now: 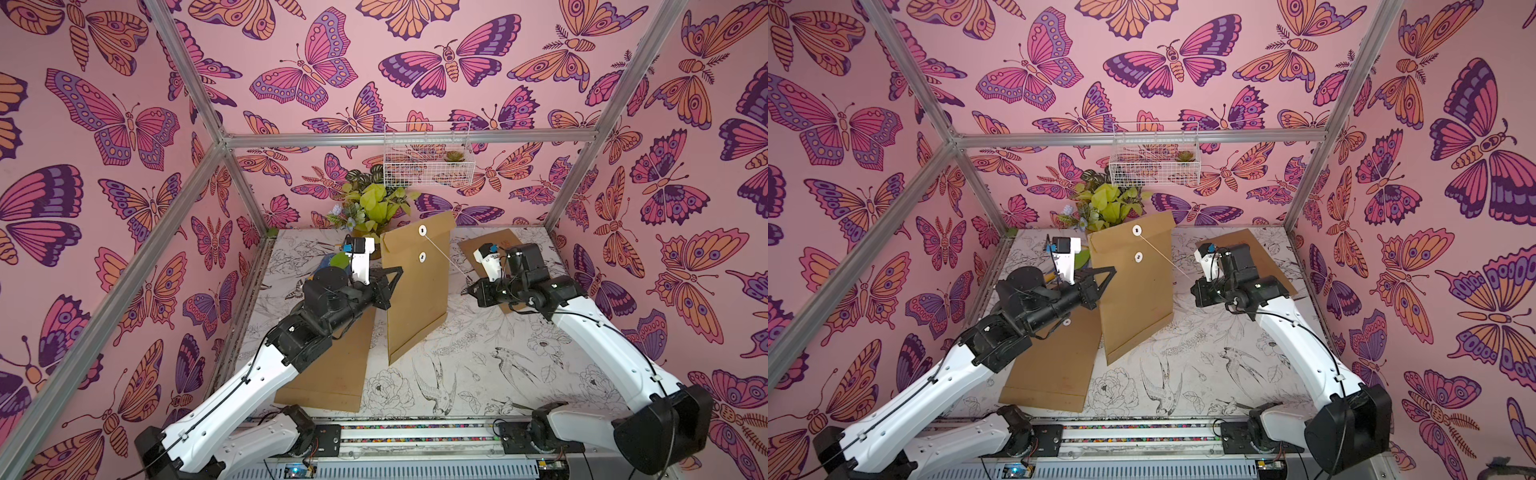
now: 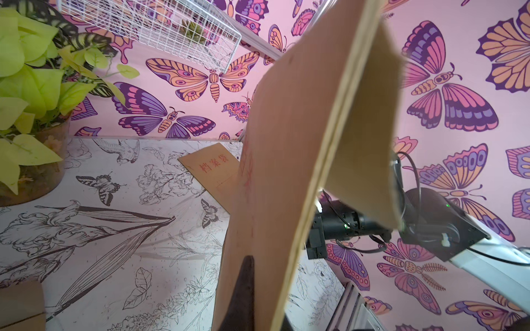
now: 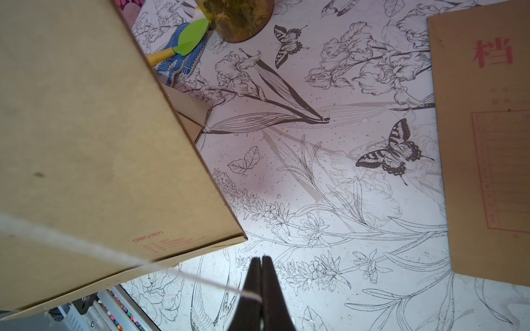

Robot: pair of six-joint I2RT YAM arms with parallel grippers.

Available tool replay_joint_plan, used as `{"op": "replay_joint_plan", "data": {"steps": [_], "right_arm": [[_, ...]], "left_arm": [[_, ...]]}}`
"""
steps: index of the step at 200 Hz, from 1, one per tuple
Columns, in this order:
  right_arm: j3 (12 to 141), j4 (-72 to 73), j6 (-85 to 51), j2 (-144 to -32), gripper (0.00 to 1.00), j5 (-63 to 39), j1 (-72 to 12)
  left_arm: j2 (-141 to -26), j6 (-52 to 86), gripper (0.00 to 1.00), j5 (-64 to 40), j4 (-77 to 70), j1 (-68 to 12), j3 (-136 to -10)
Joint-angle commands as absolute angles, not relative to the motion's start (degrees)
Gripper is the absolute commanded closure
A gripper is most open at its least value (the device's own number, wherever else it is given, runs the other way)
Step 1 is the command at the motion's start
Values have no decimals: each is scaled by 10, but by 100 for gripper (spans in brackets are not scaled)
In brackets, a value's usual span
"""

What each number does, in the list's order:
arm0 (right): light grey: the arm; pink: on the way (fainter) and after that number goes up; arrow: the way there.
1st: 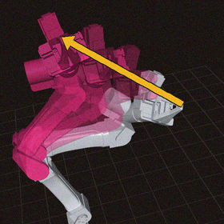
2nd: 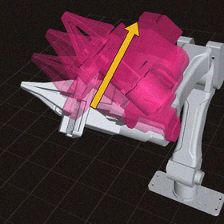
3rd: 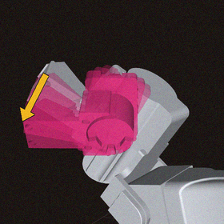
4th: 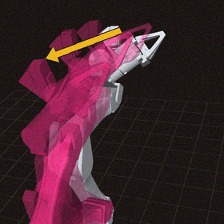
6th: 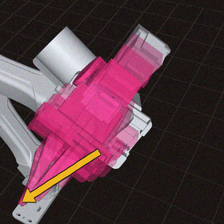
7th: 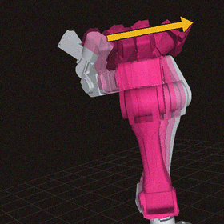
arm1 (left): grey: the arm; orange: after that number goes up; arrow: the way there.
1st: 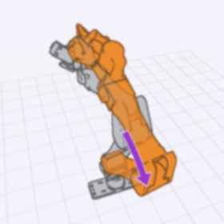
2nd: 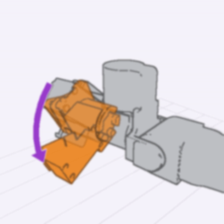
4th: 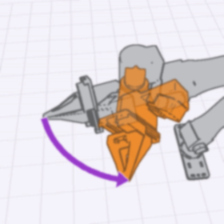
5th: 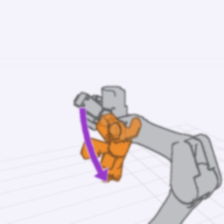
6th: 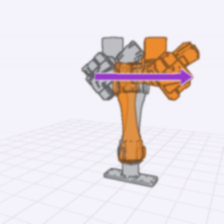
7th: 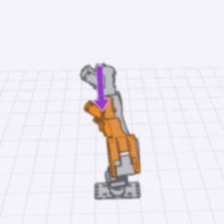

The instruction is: Open the file bag

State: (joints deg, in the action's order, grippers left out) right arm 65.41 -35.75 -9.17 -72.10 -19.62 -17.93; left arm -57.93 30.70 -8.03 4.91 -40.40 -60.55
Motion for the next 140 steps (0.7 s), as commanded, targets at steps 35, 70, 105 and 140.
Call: {"op": "replay_joint_plan", "data": {"steps": [35,70,105,140], "right_arm": [[675,-346,-118,-642,100,-158,-164],[700,-376,-103,-586,100,-88,-161],[745,-391,-94,-552,100,-16,-161],[771,-383,-94,-551,100,29,-161]], "left_arm": [[-634,181,100,-179,185,-387,-702],[-666,132,100,-190,238,-387,-743],[-671,121,100,-200,243,-386,-743],[-670,121,100,-207,243,-384,-737]]}}
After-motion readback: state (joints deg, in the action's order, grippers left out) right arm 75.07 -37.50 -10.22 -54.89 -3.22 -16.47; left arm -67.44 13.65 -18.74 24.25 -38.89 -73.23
